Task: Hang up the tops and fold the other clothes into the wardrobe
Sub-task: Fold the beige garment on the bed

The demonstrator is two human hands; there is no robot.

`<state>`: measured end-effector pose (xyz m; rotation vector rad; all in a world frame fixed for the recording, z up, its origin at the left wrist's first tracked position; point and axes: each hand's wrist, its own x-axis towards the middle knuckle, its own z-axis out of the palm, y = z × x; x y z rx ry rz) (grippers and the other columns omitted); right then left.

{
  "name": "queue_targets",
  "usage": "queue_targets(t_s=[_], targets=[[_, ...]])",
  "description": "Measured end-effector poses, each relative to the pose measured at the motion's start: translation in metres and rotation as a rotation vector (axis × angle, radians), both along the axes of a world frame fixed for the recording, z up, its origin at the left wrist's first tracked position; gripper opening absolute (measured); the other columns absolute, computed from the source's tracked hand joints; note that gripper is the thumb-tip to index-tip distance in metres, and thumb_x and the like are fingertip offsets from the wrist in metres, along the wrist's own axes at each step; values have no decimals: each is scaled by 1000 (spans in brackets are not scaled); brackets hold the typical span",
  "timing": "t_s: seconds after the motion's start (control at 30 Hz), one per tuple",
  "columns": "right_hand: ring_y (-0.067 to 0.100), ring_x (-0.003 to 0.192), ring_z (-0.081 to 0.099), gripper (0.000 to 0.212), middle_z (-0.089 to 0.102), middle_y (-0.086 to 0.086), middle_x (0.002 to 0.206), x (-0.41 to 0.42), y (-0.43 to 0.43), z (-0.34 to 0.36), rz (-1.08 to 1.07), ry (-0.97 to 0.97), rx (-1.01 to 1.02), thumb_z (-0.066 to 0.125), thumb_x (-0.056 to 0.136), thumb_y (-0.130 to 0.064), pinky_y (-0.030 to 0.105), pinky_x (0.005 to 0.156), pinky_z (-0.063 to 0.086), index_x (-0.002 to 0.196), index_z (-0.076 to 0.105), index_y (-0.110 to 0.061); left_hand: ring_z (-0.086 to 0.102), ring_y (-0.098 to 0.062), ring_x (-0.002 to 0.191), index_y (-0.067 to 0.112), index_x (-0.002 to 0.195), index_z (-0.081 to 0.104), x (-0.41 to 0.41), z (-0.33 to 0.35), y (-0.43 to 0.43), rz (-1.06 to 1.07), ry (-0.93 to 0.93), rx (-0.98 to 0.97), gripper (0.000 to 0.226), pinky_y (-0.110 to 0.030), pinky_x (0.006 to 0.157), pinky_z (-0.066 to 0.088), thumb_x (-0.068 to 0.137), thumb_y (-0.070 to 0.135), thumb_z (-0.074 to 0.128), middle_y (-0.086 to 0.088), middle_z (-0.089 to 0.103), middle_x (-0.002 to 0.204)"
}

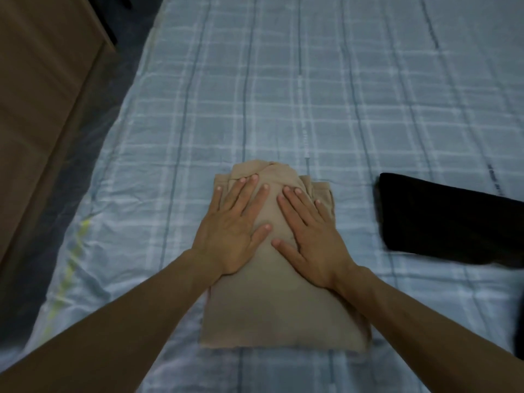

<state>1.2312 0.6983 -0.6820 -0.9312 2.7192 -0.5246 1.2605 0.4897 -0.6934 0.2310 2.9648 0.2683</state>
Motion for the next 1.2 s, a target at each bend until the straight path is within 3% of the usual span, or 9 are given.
queue_targets(t_s=[0.23, 0.43, 0.63, 0.7, 0.8, 0.93, 1.03, 1.1, 1.2], targets=[[18, 153, 0, 56, 5, -2, 165, -2, 8, 15, -85, -16, 4, 32, 106, -36, 42, 124, 2, 157, 17, -21, -9, -18, 154, 29, 159, -2, 18, 20, -4, 10, -15, -79, 67, -49, 119, -16, 99, 56, 14, 2, -7, 168], [23, 153, 4, 58, 10, 3, 165, 9, 13, 23, -207, -95, -117, 44, 103, -32, 34, 124, 5, 156, 24, -18, 7, -21, 154, 19, 159, 19, 61, 32, 2, -34, -14, -76, 67, -51, 124, 4, 100, 50, 16, -2, 13, 167], [21, 152, -5, 115, 2, -1, 166, -4, 21, 30, -99, -276, 34, 68, 69, -71, 45, 123, 1, 158, 11, -26, -12, -15, 153, 25, 160, 0, 68, 31, 6, -34, -82, -59, 74, -49, 124, 0, 94, 60, 5, 5, -8, 167], [25, 152, 5, 100, 18, -2, 163, -15, 29, 35, -90, -267, 79, 68, 74, -65, 50, 121, 9, 155, 23, -26, -14, -15, 153, 26, 160, -2, 69, 31, 4, -24, -90, -61, 74, -49, 124, 0, 94, 61, 4, 6, -12, 167], [30, 143, 35, 40, 52, -2, 141, -14, 36, 38, -267, -61, -67, 45, 94, -29, 45, 114, 33, 133, 53, -24, -10, -17, 154, 24, 160, 4, 71, 32, 3, -10, -86, -24, 70, -50, 124, 1, 100, 56, 18, 4, -8, 167], [31, 132, 48, 34, 55, 10, 138, 10, 31, 42, -208, 26, -185, 46, 98, -15, 30, 111, 32, 130, 58, -13, -9, -18, 154, 21, 160, 6, 74, 36, 8, 12, -88, 0, 67, -47, 125, 2, 102, 52, 23, 2, -5, 167], [26, 148, 25, 52, 36, 9, 157, 36, 23, 41, 63, -13, -66, 46, 102, -36, 30, 121, 15, 146, 44, -10, 6, -21, 154, 17, 159, 20, 81, 40, 11, -27, -62, -6, 65, -46, 125, 9, 103, 49, 28, -2, 11, 167], [19, 153, 4, 68, 14, 2, 165, 52, 22, 36, 176, -20, 139, 24, 101, -56, 41, 124, 9, 156, 24, -16, 22, -24, 152, 14, 154, 33, 90, 44, 13, -83, -38, -13, 63, -47, 123, 18, 101, 47, 30, -6, 27, 163], [21, 153, -5, 84, 1, 5, 166, 57, 27, 37, -84, -20, 417, 5, 94, -66, 49, 123, 4, 158, 8, -11, 26, -24, 150, 14, 153, 36, 106, 43, 11, -119, -56, -52, 66, -47, 122, 20, 99, 49, 22, -5, 31, 161]])
